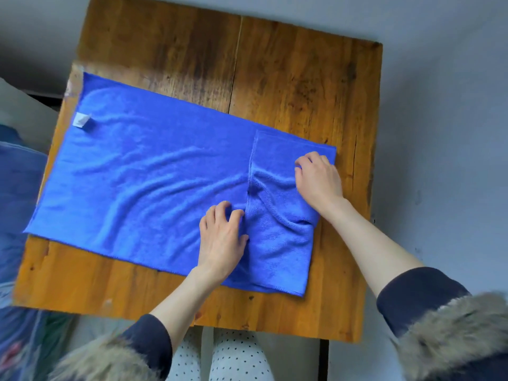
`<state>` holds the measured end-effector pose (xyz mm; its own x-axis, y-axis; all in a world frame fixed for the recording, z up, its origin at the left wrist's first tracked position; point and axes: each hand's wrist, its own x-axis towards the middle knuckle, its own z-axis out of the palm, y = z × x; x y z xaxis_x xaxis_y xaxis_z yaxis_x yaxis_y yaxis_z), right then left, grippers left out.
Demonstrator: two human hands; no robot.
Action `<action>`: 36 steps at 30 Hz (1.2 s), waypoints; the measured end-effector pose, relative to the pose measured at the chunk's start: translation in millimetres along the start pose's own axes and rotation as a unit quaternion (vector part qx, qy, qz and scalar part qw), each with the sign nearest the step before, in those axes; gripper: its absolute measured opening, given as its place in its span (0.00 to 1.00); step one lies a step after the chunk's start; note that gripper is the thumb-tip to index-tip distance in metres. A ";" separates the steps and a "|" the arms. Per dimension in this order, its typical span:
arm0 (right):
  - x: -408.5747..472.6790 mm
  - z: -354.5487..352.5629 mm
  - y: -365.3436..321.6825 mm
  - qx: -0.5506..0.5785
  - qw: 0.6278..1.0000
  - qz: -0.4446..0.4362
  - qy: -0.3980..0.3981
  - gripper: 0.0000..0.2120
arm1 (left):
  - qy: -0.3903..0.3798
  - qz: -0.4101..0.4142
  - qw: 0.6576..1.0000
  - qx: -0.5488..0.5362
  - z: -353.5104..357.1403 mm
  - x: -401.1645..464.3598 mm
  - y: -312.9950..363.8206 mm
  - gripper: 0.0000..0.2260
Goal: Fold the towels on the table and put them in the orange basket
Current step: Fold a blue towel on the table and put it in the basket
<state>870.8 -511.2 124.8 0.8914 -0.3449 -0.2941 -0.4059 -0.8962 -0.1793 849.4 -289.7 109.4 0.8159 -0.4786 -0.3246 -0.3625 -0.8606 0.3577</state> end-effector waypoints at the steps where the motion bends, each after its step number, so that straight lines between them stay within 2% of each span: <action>1: 6.6 -2.5 -6.0 0.004 1.000 -0.018 0.005 0.15 | 0.021 -0.013 1.000 -0.015 0.8 -3.1 0.5 0.16; 3: 19.2 -3.8 -19.7 -0.005 0.998 -0.060 0.008 0.17 | 0.033 -0.033 0.999 -0.021 3.3 -9.6 -0.3 0.11; 5: 32.3 -2.2 -33.1 -0.031 0.996 -0.088 0.001 0.20 | 0.011 -0.054 0.998 -0.010 6.2 -15.0 -3.1 0.10; 9: 56.2 1.5 -47.7 -0.073 0.995 -0.073 0.006 0.19 | -0.034 -0.093 0.995 -0.019 10.5 -17.6 -10.4 0.10; 12: 65.8 4.2 -49.0 -0.103 0.992 -0.068 0.041 0.11 | -0.052 -0.105 0.985 -0.130 9.8 -16.6 -13.4 0.06; 14: 65.6 6.2 -49.0 -0.096 0.992 -0.071 0.049 0.09 | -0.064 -0.110 0.966 -0.224 7.4 -17.3 -16.1 0.06; 18: 55.1 1.3 -48.7 0.001 0.996 -0.061 0.067 0.10 | -0.076 -0.122 0.929 -0.342 -3.3 -17.1 -18.4 0.11; 22: 36.0 -15.7 -53.8 0.086 0.993 -0.070 0.032 0.11 | -0.052 -0.094 0.923 -0.371 -23.6 -24.1 -21.9 0.10; 26: 19.2 -45.1 -76.3 0.174 0.980 -0.077 0.055 0.11 | -0.033 -0.068 0.922 -0.380 -60.5 -34.0 -30.6 0.06; 32: 14.2 -87.9 -139.2 0.210 0.964 -0.148 0.063 0.09 | 0.064 -0.074 0.917 -0.386 -118.9 -42.9 -65.5 0.08; 36: 19.0 -108.3 -190.8 0.240 0.952 -0.176 0.071 0.09 | 0.116 -0.098 0.912 -0.380 -149.8 -51.8 -106.2 0.04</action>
<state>987.0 -377.0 255.1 0.9937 -0.1111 -0.0119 -0.0910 -0.7437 -0.6623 913.1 -147.5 219.4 0.9369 -0.2021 -0.2852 0.1466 -0.5134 0.8455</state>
